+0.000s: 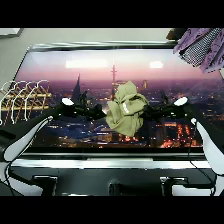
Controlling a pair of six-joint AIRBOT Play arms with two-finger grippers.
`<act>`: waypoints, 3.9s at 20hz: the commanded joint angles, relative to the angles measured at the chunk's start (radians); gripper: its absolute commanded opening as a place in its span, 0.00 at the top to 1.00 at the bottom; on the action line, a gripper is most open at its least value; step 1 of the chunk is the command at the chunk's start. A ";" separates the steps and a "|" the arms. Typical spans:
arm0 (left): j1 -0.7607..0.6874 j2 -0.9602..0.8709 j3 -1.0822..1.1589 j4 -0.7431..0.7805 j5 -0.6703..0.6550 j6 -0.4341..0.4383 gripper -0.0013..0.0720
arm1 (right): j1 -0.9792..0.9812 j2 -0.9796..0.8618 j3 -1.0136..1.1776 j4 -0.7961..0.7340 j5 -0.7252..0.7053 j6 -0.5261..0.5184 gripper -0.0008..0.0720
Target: Fold the clothes and pants, and hang the long-sleeved shirts on hangers.
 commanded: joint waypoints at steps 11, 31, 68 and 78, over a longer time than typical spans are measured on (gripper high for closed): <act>0.062 0.501 0.557 0.500 -0.177 -0.221 0.95 | 0.022 0.568 0.482 0.053 0.075 0.142 0.95; 0.061 0.600 0.170 0.536 -0.189 -0.512 0.95 | 0.136 0.261 0.502 0.053 -0.036 0.204 0.94; 0.506 0.124 0.039 0.526 -0.177 -0.098 0.00 | -0.097 0.118 -0.240 -0.064 0.132 0.054 0.79; 0.387 0.084 0.040 0.517 -0.164 0.008 0.00 | -0.097 0.139 -0.240 -0.062 0.256 0.050 0.94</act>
